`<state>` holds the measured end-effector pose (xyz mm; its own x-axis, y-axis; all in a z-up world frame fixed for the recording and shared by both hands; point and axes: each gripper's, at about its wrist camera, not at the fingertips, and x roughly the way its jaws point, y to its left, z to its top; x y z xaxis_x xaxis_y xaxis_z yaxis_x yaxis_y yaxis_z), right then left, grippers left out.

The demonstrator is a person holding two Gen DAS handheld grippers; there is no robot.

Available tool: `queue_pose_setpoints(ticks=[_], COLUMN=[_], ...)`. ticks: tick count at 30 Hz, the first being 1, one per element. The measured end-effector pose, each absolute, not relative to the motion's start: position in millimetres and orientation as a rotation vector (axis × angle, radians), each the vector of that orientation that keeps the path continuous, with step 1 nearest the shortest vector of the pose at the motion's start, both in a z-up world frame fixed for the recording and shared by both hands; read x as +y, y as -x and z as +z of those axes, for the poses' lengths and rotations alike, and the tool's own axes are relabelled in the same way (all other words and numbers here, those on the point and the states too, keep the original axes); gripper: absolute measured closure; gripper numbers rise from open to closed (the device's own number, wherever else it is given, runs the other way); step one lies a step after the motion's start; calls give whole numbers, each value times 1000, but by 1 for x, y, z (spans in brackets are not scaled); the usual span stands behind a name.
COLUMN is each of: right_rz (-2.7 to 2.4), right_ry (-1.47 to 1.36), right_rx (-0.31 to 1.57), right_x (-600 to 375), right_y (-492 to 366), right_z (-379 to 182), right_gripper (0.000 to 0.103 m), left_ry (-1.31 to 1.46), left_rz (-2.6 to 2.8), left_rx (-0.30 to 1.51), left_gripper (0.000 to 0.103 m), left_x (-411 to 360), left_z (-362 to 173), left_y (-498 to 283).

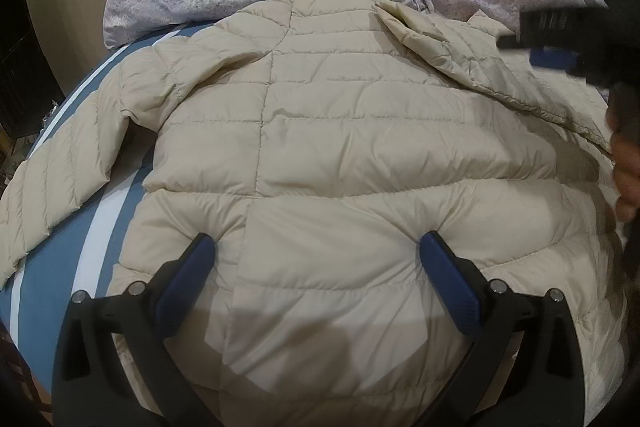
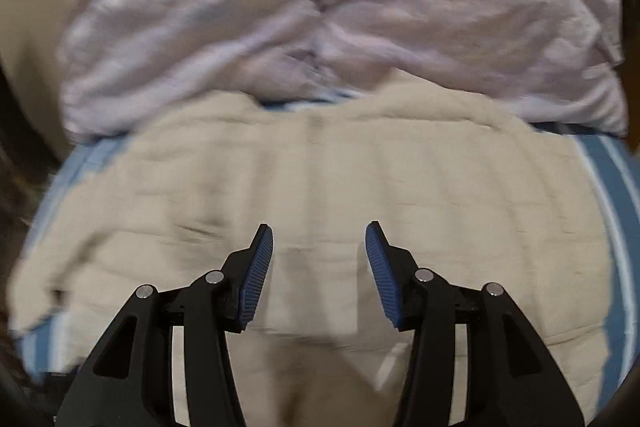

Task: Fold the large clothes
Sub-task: 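Fold the held sleeve across the jacket body with the right gripper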

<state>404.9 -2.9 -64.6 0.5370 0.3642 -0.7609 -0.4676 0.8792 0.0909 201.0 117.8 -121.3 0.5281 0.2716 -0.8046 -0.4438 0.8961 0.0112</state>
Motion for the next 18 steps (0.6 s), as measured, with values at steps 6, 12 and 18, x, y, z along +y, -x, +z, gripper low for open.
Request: queue_pose_setpoints(ticks=[6, 12, 18], right_rz=[448, 430, 451], right_ry=[174, 276, 243], right_rx=[918, 881, 900], right_x=[11, 25, 17], right_y=[-406, -401, -408], right_z=[-94, -107, -108], right_gripper=[36, 26, 22], left_ry=[219, 287, 308], left_rz=[422, 379, 508], left_rx=[910, 889, 872], left_gripper=[2, 2, 2], left_x=[120, 135, 176], left_z=[-120, -108, -87], left_y=[-198, -183, -155])
